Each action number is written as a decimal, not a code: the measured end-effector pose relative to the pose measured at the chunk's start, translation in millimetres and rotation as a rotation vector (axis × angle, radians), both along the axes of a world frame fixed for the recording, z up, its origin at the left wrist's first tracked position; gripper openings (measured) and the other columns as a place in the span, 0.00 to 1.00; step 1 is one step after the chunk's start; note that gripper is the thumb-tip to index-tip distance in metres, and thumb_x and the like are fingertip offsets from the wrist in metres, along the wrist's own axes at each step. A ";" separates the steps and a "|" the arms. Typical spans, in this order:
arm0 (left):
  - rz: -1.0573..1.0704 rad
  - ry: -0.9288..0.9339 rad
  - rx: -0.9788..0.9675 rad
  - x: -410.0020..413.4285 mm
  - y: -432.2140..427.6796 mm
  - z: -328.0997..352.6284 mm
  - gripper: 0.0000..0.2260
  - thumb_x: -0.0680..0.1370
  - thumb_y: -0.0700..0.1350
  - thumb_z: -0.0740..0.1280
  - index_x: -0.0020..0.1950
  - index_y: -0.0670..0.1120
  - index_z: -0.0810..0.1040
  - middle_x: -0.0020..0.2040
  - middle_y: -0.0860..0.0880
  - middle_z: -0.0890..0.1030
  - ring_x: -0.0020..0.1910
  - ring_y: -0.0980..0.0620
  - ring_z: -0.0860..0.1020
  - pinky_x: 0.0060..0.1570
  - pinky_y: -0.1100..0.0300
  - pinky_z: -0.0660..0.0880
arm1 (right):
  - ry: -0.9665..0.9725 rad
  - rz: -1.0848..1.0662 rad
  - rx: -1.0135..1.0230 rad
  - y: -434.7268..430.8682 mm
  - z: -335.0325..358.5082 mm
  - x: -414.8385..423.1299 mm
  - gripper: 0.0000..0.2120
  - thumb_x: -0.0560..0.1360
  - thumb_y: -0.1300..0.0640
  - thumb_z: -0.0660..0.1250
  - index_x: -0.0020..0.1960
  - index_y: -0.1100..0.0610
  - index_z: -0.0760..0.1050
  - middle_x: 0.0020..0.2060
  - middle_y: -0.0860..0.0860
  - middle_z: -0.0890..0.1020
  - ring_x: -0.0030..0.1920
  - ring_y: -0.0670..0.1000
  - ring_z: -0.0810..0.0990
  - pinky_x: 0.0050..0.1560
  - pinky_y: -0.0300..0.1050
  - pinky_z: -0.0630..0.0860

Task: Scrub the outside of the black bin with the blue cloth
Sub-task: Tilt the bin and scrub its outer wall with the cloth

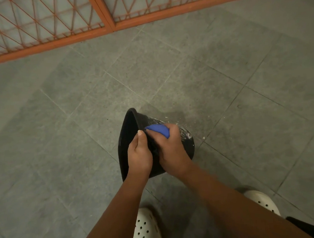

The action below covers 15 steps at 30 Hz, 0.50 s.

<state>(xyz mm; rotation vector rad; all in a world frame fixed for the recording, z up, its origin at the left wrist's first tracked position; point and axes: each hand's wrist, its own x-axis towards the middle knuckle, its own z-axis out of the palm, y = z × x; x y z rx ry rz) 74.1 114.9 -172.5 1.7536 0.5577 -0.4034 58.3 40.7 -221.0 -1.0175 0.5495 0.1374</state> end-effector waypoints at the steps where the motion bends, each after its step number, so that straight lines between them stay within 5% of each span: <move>1: -0.014 0.002 0.002 -1.1 0.9 0.2 0.16 0.82 0.53 0.54 0.52 0.51 0.80 0.49 0.49 0.84 0.52 0.51 0.81 0.59 0.46 0.75 | 0.007 0.004 -0.029 -3.5 -2.6 4.7 0.16 0.71 0.51 0.72 0.54 0.54 0.71 0.50 0.56 0.80 0.50 0.54 0.82 0.50 0.48 0.79; 5: -0.052 0.026 0.047 -5.0 2.4 0.0 0.13 0.81 0.55 0.55 0.54 0.56 0.79 0.49 0.52 0.82 0.51 0.50 0.80 0.58 0.44 0.75 | 0.135 -0.074 -0.167 -19.3 -17.0 -0.2 0.16 0.71 0.48 0.71 0.53 0.54 0.71 0.50 0.58 0.78 0.46 0.55 0.81 0.43 0.43 0.77; 10: -0.083 -0.047 0.071 -1.5 4.1 -1.2 0.14 0.82 0.50 0.55 0.58 0.50 0.79 0.50 0.49 0.82 0.53 0.51 0.80 0.59 0.44 0.75 | 0.046 -0.109 0.076 4.9 -5.8 -8.5 0.15 0.72 0.53 0.72 0.55 0.53 0.71 0.50 0.57 0.80 0.48 0.55 0.82 0.48 0.47 0.79; 15: -0.092 -0.012 0.098 -0.9 9.1 -3.0 0.14 0.82 0.51 0.54 0.59 0.52 0.77 0.51 0.49 0.81 0.53 0.50 0.79 0.58 0.44 0.75 | 0.079 -0.019 -0.147 -2.4 -14.1 2.8 0.12 0.68 0.43 0.73 0.47 0.44 0.74 0.51 0.57 0.79 0.48 0.54 0.82 0.49 0.52 0.80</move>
